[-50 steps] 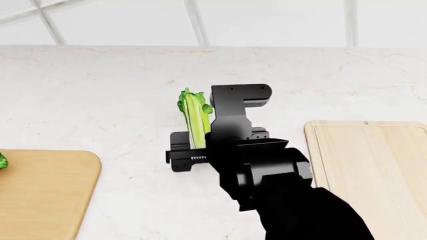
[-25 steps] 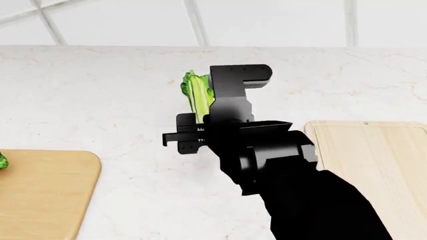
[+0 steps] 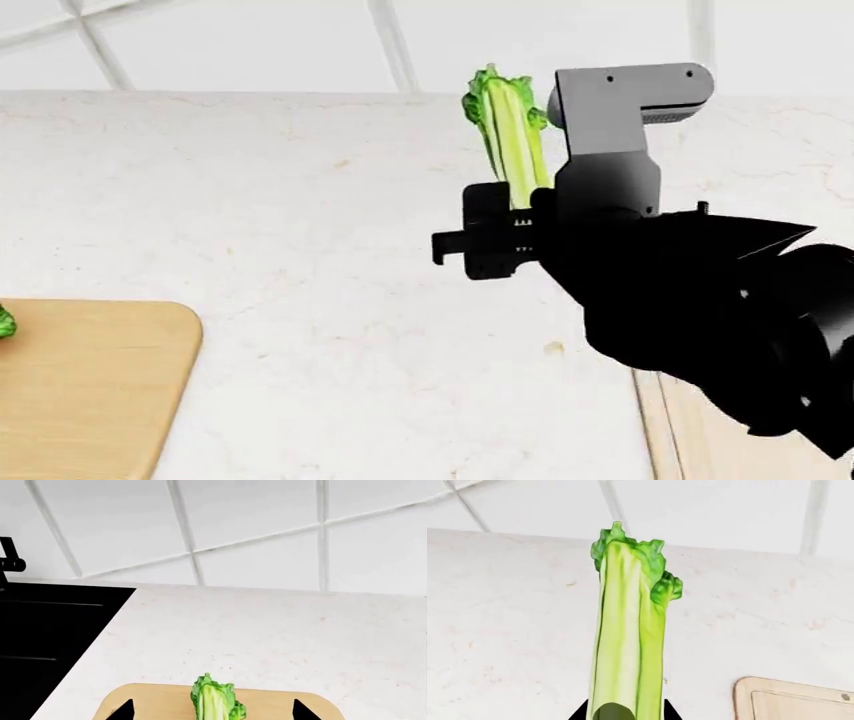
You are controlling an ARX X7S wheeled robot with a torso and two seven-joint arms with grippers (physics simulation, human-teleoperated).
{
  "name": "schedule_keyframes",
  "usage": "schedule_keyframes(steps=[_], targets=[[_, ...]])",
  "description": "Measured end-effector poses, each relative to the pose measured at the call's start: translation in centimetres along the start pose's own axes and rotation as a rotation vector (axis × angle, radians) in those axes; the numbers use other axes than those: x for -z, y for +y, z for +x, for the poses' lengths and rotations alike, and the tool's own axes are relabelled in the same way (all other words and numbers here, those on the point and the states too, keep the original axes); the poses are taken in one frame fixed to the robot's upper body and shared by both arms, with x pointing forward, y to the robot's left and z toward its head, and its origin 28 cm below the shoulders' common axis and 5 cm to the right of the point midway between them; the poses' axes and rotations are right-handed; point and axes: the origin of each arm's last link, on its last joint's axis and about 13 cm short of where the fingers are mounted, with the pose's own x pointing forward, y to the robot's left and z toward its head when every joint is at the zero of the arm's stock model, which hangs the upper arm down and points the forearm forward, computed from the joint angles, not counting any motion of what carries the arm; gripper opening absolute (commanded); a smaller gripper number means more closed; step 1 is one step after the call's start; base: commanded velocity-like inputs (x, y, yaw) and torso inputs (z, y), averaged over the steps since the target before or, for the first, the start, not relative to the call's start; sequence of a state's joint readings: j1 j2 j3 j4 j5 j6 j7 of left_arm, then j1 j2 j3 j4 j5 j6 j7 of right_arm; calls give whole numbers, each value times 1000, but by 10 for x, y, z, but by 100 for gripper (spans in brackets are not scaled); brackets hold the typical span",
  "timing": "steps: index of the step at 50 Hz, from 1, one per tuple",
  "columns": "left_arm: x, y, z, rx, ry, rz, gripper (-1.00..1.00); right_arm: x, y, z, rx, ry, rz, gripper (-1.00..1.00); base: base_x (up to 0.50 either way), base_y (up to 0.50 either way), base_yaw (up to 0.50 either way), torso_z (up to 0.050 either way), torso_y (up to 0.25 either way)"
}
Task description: Place the celery and the celery on separate cutting boards.
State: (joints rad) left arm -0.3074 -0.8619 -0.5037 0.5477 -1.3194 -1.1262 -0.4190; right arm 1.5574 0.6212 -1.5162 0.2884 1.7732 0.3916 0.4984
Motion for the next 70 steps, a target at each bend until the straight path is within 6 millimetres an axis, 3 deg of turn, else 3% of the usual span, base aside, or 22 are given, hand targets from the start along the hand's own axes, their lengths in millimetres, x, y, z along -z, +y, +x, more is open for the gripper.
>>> schedule_keyframes(steps=[13,24,44,68,69,70], targets=[[0,0,1,7,-47,5,100,18,-37,-50,91,-6,23,-100,0,0,0,0,0],[1,0,2,27,-80,8,100,26,-63,-71,185,15,27,-100,0,0,0,0,0],[1,0,2,48,-89,16,100,55,-88,-76,315,101,2,-100,0,0,0,0,0],[1,1,2,64,-89,27,100,80,-94,-74,340,165,3,-100,0,0,0,0,0],[1,1,2,65,-89,27,100,81,-94,-74,339,166,4,100,0,0,0,0,0],[1,1,2,65,-89,28,100,81,-94,-74,339,165,4,100,0,0,0,0,0]])
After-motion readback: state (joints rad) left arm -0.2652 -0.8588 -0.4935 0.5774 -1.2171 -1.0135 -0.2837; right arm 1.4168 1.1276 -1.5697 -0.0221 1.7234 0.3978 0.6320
